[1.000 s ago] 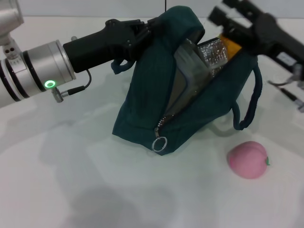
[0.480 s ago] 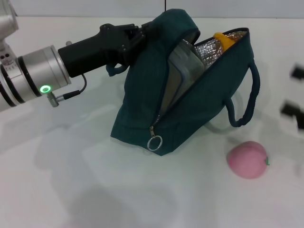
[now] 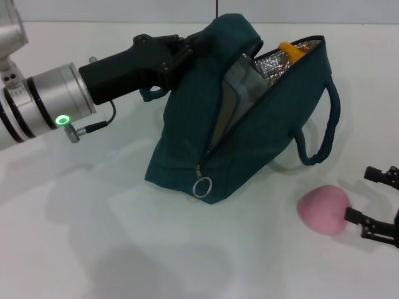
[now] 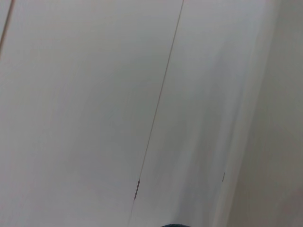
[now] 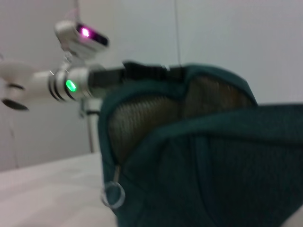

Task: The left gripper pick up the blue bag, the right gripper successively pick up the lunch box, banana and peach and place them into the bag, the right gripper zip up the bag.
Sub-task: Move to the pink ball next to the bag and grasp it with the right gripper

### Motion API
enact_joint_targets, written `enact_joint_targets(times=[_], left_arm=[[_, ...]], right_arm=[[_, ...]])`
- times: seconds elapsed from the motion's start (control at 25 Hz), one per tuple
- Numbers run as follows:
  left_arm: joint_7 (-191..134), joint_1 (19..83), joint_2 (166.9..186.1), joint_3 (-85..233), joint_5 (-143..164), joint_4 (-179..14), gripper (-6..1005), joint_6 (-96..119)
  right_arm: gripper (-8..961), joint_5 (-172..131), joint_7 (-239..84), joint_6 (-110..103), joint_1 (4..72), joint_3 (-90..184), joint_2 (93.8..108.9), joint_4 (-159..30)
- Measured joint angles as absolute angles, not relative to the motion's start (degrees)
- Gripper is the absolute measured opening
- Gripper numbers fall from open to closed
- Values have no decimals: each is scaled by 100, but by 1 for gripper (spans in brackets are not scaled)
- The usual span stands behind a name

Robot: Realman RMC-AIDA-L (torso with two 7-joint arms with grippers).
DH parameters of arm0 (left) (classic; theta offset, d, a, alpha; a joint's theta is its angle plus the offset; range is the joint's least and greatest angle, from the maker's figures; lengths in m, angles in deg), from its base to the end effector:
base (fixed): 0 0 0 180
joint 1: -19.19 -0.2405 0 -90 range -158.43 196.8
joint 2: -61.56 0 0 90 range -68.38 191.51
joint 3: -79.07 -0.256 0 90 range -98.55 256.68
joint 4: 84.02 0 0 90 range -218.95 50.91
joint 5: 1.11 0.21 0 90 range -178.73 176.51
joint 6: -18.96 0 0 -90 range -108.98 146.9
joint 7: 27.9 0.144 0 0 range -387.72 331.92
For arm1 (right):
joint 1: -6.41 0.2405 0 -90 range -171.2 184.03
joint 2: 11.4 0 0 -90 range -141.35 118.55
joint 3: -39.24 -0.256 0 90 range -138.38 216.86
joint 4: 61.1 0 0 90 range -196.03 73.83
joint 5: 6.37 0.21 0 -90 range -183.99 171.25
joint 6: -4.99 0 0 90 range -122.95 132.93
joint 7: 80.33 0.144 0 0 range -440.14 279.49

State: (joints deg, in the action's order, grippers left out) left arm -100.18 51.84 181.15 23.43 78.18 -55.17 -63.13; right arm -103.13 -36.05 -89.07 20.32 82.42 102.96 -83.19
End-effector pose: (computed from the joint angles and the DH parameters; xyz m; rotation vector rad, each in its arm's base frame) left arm -0.2064 0.3577 -0.0138 -2.4840 -0.5577 -1.1740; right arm 0.3392 0.2331 0.0065 -2.4873 0.3667 0.8190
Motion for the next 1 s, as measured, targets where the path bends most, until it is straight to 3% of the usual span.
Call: enact_joint_targets(times=[0.36,0.96,1.0], left_arm=[[-10005,5204,18119,2343,7817,-5518,47,-6313],[-9944,5211,18101,2343,7754,-5499,47,-6313],[-9944,5214,18100,2343,7754,-5495,47,-6313]], right_arm=[[844,-10327,-3798,-8201,2429,8375,10376,-7882],[824,-10402,-3795,-8037,2503,8614,10376,-7878],[745,-10422,-3778,-8028,2523,8635,10375,-7879]])
